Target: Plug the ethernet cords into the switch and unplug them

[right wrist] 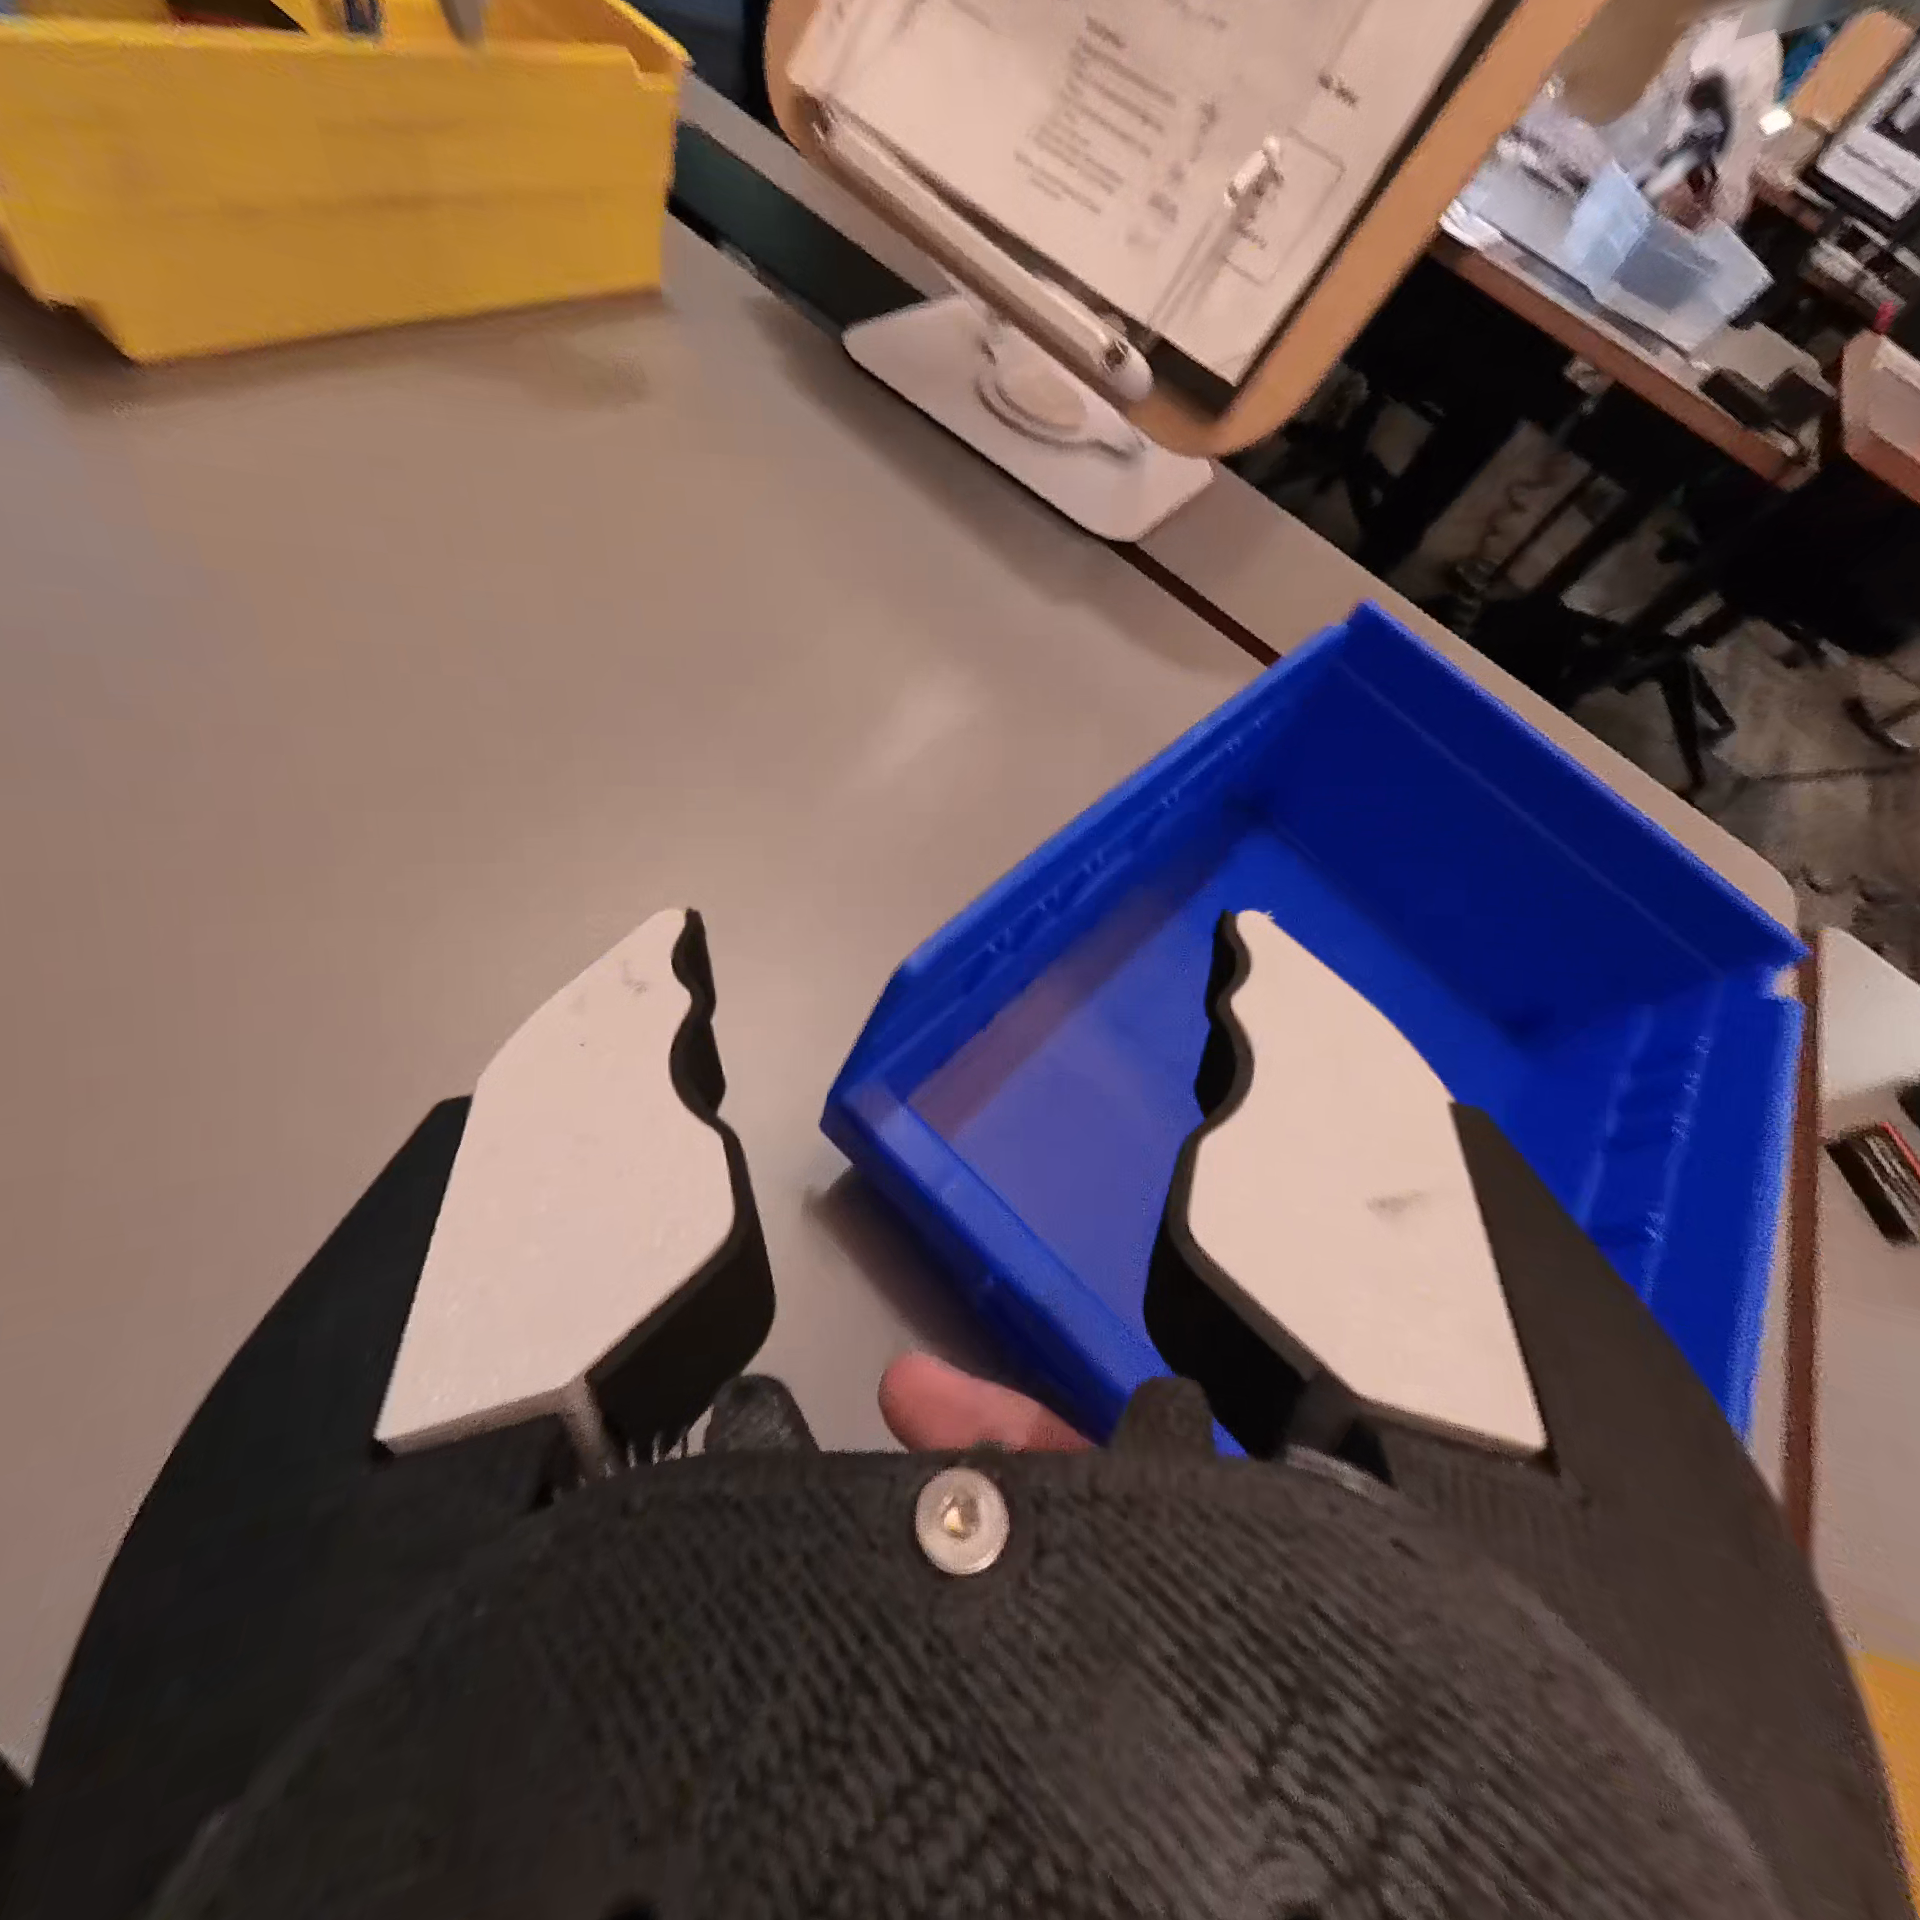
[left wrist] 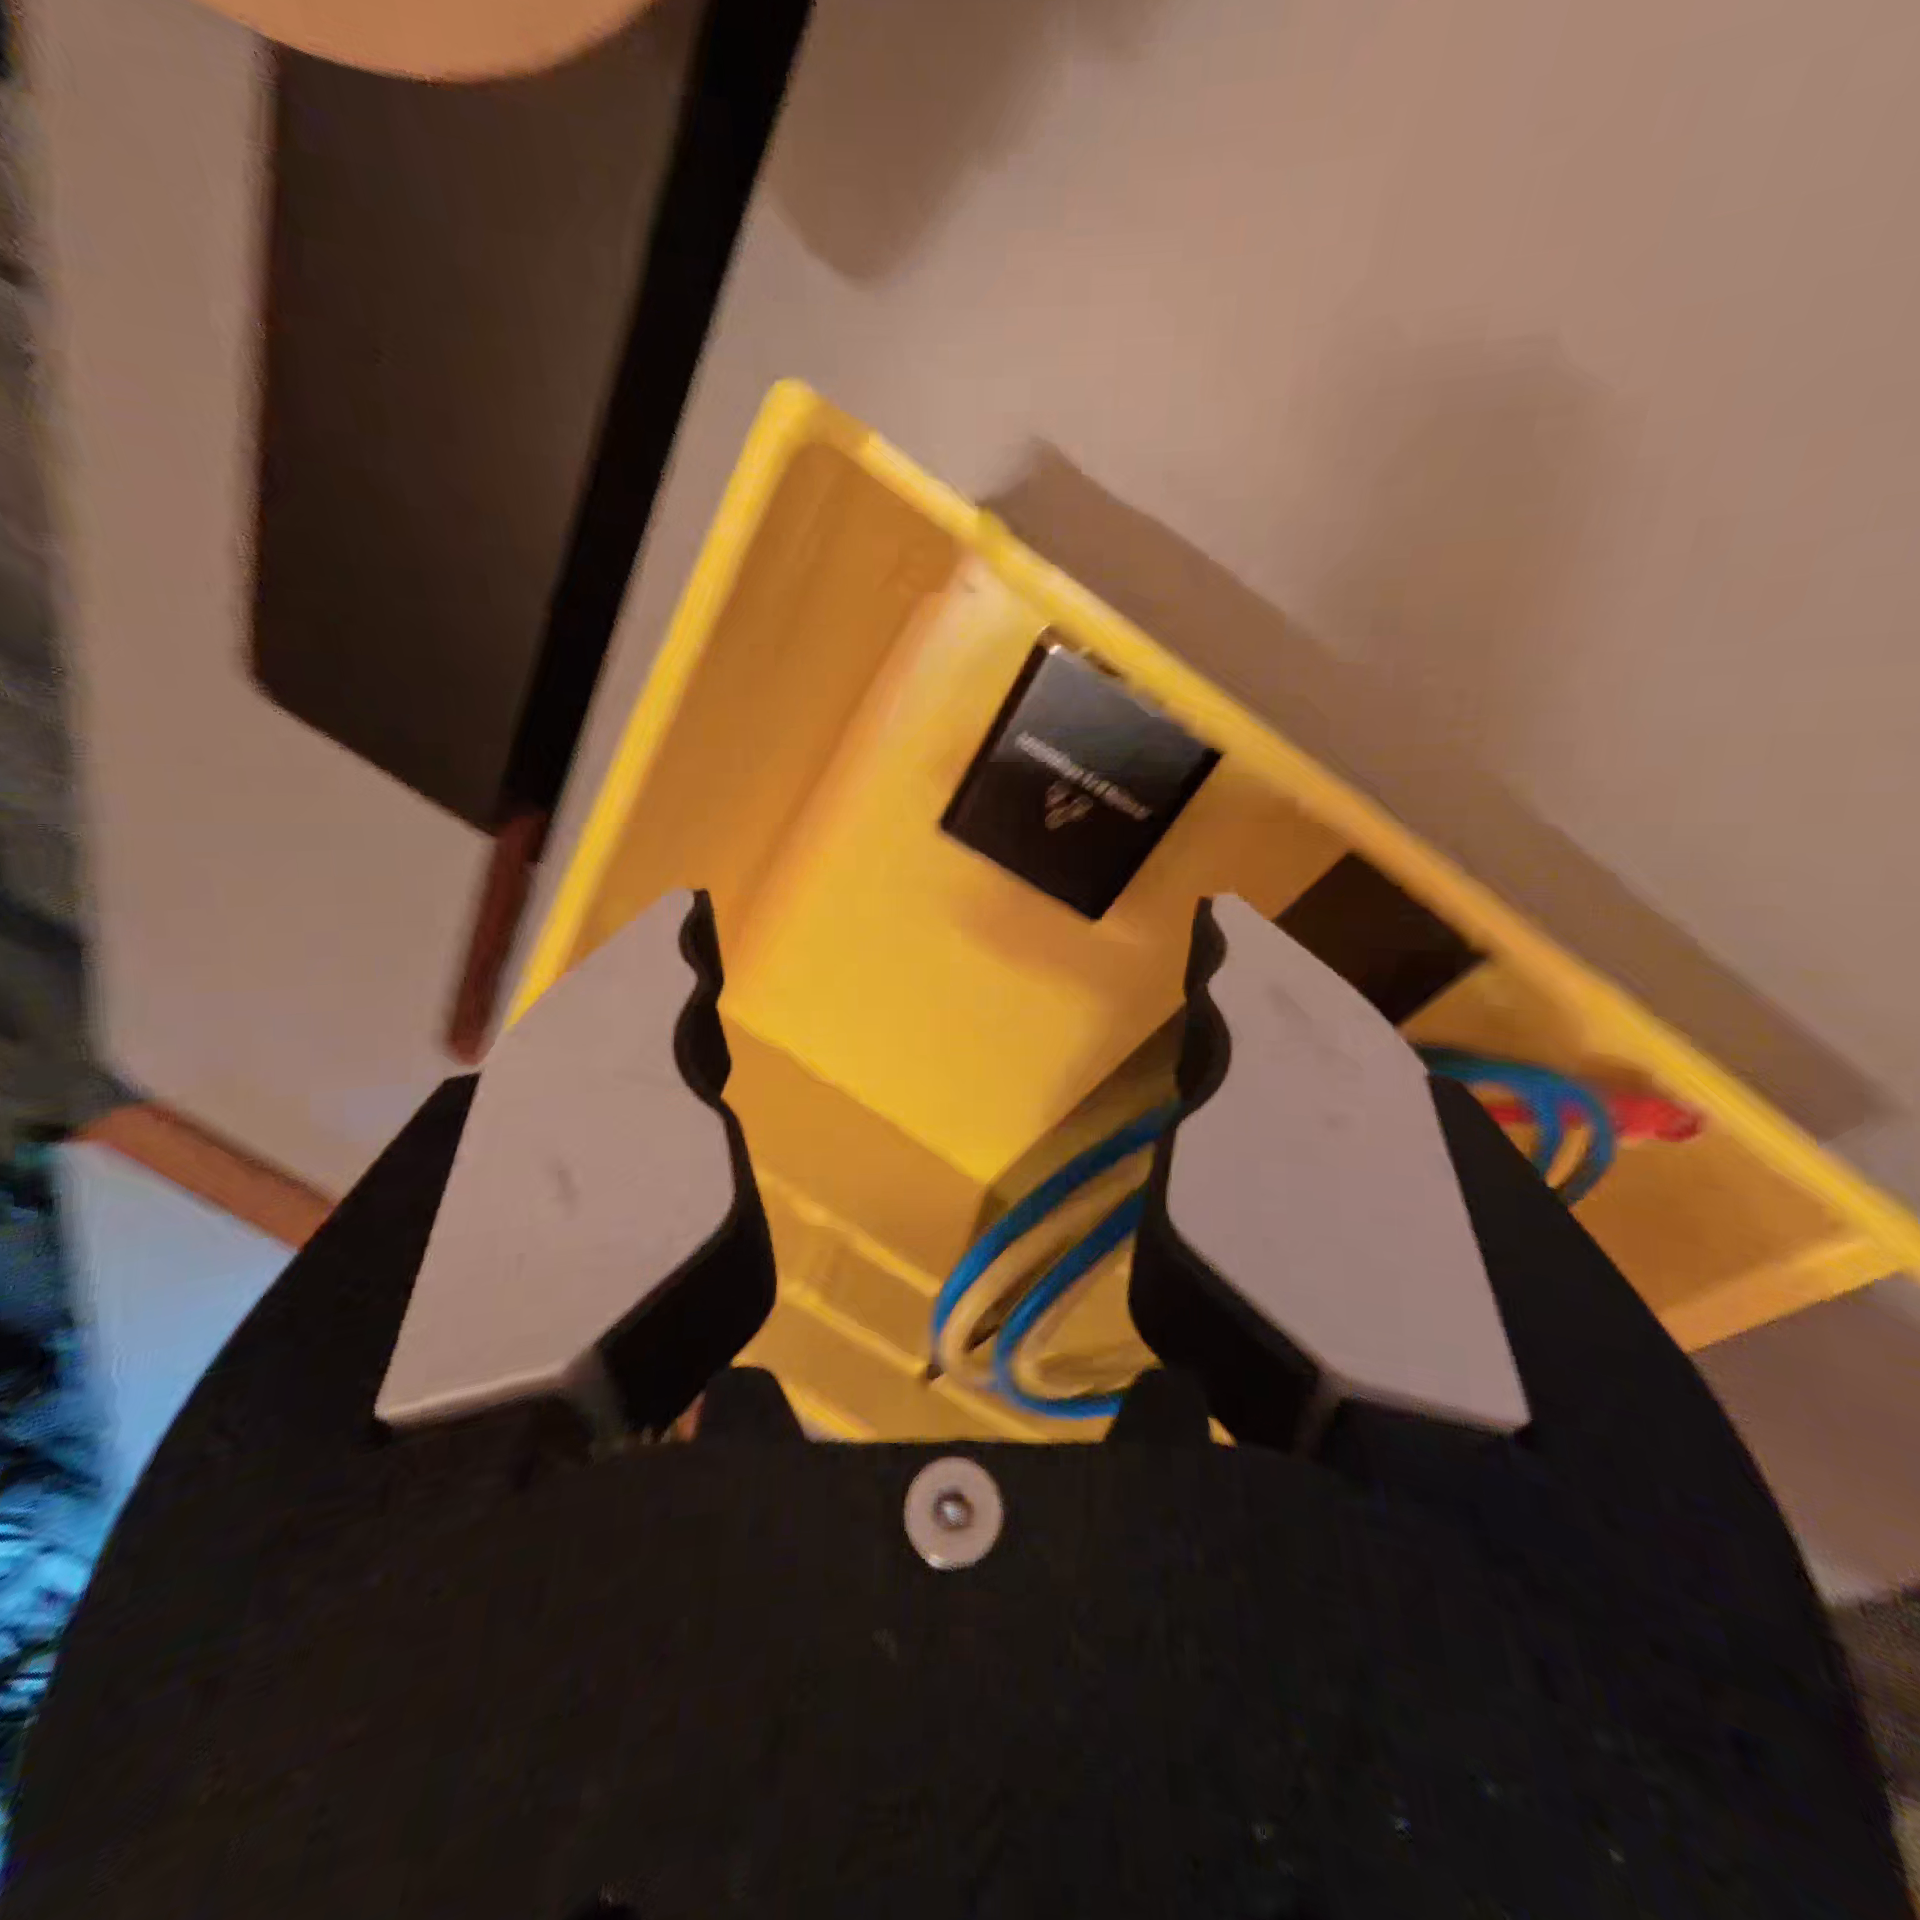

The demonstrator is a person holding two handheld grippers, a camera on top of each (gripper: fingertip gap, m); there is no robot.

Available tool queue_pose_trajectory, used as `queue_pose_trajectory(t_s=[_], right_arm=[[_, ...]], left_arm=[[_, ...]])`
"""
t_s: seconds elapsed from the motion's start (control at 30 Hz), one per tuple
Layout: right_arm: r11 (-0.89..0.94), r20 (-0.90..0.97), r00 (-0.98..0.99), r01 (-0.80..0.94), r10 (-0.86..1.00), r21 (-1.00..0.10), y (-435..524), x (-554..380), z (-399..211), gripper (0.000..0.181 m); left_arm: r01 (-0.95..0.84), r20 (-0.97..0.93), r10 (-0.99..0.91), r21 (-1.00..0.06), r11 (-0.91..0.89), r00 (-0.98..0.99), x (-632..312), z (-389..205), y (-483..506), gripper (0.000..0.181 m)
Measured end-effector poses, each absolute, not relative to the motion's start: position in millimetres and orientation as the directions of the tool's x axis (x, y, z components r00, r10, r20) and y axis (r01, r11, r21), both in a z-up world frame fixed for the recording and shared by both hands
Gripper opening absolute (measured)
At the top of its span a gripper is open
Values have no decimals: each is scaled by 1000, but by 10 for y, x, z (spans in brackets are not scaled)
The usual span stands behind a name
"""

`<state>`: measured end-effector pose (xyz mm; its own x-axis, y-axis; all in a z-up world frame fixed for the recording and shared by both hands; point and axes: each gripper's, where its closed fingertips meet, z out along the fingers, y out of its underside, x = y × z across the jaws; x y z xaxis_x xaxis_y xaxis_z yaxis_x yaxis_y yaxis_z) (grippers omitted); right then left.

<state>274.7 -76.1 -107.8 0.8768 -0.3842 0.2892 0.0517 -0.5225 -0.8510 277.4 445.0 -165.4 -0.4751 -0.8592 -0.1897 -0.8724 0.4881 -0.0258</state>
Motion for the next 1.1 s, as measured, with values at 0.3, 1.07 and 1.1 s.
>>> queue_pose_trajectory(t_s=[0.3, 1.07, 1.1], right_arm=[[-509, 251, 863, -8, -438, -861, -945, 2771, -1189, 89], [-467, 212, 866, -28, -452, -884, -844, 2823, -1226, 87], [-453, 199, 872, -28, -447, -891, -810, 2806, -1212, 87]], left_arm=[[-939, 164, -930, 53, 340, -328, 2762, -2205, 4379, 85], [-493, -210, -486, -23, 870, -848, 2869, -2139, 4519, 60], [-513, -252, -521, -101, 853, -816, 2930, -1958, 4489, 60]])
